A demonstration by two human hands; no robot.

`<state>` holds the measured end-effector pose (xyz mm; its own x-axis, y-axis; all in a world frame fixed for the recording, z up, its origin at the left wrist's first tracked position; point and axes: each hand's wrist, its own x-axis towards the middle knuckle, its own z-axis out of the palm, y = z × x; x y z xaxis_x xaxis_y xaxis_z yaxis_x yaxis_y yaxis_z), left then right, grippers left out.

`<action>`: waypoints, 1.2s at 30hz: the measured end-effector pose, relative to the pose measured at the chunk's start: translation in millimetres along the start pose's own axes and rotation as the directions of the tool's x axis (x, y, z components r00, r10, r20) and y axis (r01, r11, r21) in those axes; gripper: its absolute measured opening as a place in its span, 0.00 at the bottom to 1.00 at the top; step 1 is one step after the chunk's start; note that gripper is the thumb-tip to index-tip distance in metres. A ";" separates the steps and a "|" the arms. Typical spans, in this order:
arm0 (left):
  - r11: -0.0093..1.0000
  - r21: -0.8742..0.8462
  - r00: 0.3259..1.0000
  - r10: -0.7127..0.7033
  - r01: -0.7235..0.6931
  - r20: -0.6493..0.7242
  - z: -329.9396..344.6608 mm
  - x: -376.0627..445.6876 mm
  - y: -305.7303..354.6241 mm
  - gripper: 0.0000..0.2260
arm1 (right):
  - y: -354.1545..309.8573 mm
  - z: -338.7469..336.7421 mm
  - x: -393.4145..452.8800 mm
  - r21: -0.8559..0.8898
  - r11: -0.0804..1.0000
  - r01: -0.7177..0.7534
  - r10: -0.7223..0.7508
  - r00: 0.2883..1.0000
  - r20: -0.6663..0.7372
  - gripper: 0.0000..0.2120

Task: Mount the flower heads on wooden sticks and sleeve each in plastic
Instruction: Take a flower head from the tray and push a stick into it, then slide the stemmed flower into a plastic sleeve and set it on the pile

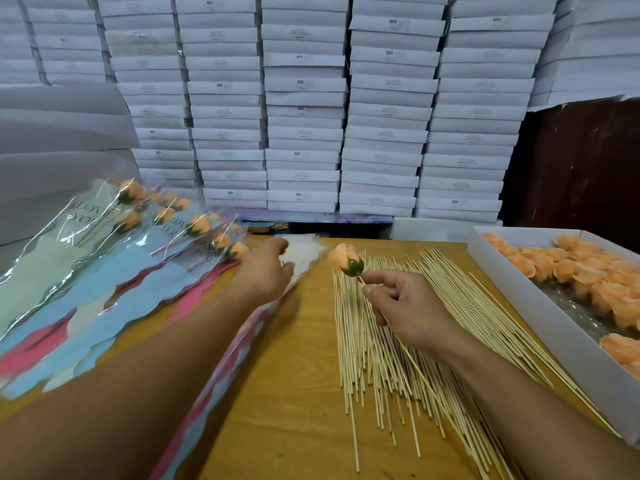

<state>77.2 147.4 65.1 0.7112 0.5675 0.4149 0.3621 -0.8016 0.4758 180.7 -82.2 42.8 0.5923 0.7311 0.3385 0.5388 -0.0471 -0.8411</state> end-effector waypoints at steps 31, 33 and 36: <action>0.825 0.441 0.933 0.347 -0.352 0.097 -13.1 -109.0 76.0 0.11 | -9.4 -15.9 6.4 0.617 0.683 -0.392 0.414 0.903 0.115 0.17; 0.808 0.437 0.916 0.383 -0.396 0.121 -9.2 -118.0 84.4 0.12 | -10.9 -16.5 5.2 0.589 0.710 -0.386 0.406 0.908 0.105 0.16; 0.884 0.267 0.919 0.339 -0.385 0.204 -8.8 -124.7 91.0 0.18 | -11.2 -16.8 4.7 0.553 0.739 -0.385 0.411 0.908 0.083 0.10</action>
<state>16.2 5.3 63.5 0.8986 0.2116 0.3844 0.2071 -0.9769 0.0537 187.4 -89.6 60.9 0.7098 0.7006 -0.0734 -0.1611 0.0600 -0.9851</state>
